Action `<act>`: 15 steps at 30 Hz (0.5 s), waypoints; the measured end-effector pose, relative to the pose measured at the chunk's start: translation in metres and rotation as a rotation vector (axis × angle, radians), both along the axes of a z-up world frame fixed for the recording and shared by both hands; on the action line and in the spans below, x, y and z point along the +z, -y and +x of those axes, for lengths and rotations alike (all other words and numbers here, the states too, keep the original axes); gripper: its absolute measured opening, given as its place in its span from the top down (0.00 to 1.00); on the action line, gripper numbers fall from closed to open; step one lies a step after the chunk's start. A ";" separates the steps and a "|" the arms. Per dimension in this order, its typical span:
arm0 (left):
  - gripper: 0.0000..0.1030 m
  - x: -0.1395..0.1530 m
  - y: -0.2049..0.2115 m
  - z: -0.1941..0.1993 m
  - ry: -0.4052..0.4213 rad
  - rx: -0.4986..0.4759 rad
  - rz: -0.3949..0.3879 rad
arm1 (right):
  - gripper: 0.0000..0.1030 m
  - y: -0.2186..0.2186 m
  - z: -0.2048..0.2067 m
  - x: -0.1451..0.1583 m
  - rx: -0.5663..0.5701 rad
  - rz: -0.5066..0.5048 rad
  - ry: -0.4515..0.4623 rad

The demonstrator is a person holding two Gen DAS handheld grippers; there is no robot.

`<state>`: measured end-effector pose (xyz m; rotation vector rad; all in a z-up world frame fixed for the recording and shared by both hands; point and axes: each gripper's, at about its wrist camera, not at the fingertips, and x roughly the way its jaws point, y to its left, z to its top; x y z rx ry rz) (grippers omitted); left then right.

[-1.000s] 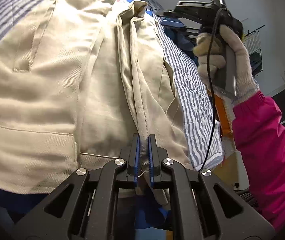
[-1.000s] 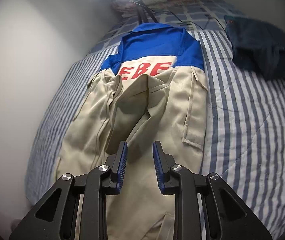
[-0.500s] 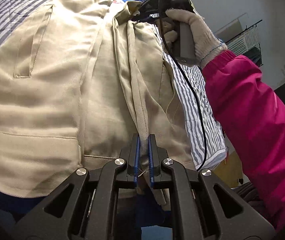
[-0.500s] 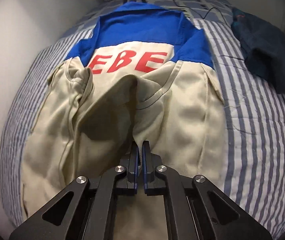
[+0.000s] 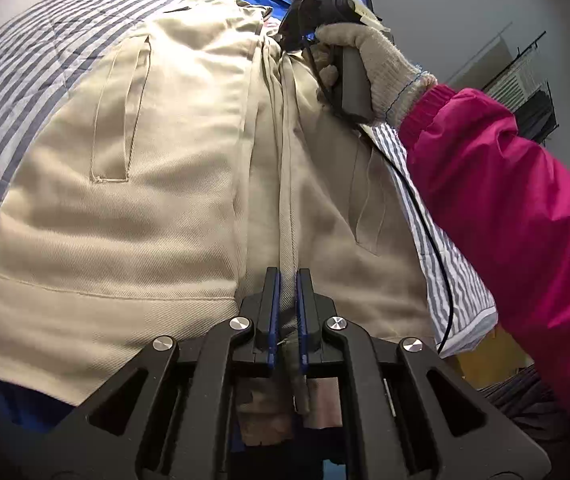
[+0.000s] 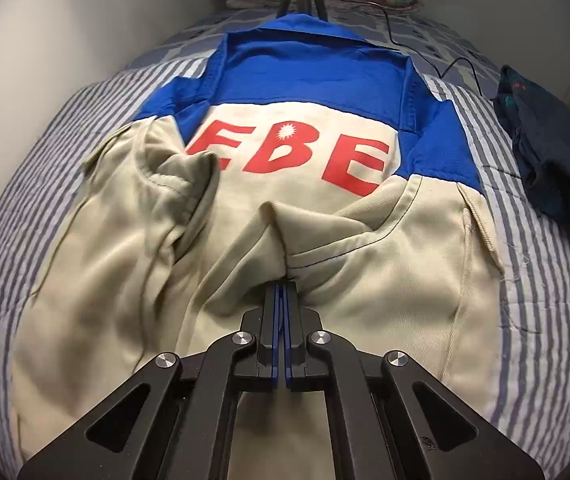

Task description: Fold large clothes

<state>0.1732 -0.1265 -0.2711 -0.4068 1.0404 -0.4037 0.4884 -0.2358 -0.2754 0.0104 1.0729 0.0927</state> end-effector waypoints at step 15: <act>0.94 0.019 -0.028 -0.022 0.048 0.003 -0.041 | 0.95 0.054 -0.195 0.112 0.142 0.121 0.029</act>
